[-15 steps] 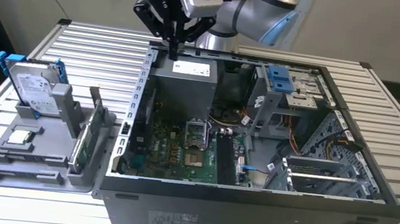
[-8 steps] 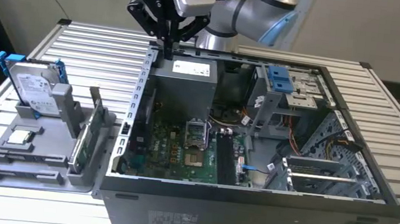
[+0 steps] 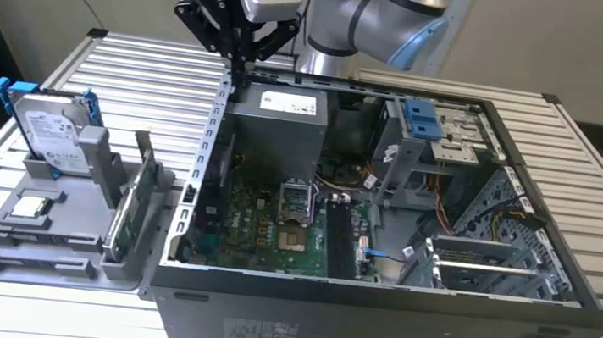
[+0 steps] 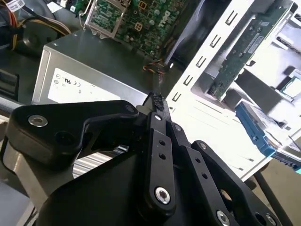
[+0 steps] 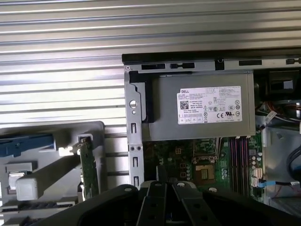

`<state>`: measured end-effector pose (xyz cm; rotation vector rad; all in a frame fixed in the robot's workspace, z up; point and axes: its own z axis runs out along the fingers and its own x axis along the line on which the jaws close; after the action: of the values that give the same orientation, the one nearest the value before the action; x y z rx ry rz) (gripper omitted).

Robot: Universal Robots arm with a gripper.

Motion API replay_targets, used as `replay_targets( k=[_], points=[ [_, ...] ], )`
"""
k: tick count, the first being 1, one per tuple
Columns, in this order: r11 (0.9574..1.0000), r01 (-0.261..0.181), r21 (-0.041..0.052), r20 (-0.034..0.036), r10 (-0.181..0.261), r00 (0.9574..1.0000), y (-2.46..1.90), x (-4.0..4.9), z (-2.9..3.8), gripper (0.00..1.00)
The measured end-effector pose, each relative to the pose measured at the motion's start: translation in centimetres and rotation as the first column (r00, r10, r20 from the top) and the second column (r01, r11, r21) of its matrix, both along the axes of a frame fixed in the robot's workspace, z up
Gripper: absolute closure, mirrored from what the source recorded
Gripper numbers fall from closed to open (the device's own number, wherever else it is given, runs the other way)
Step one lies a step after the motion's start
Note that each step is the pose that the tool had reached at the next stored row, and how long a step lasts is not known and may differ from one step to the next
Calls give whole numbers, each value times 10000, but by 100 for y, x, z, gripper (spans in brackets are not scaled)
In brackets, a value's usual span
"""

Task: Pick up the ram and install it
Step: 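Reach for the ram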

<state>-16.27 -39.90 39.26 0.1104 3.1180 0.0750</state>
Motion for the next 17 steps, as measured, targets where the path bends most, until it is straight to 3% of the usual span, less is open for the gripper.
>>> replay_targets(
  k=[17],
  points=[
    [10000,0,0,0,0,10000,-1,-277,0,89]
  ],
)
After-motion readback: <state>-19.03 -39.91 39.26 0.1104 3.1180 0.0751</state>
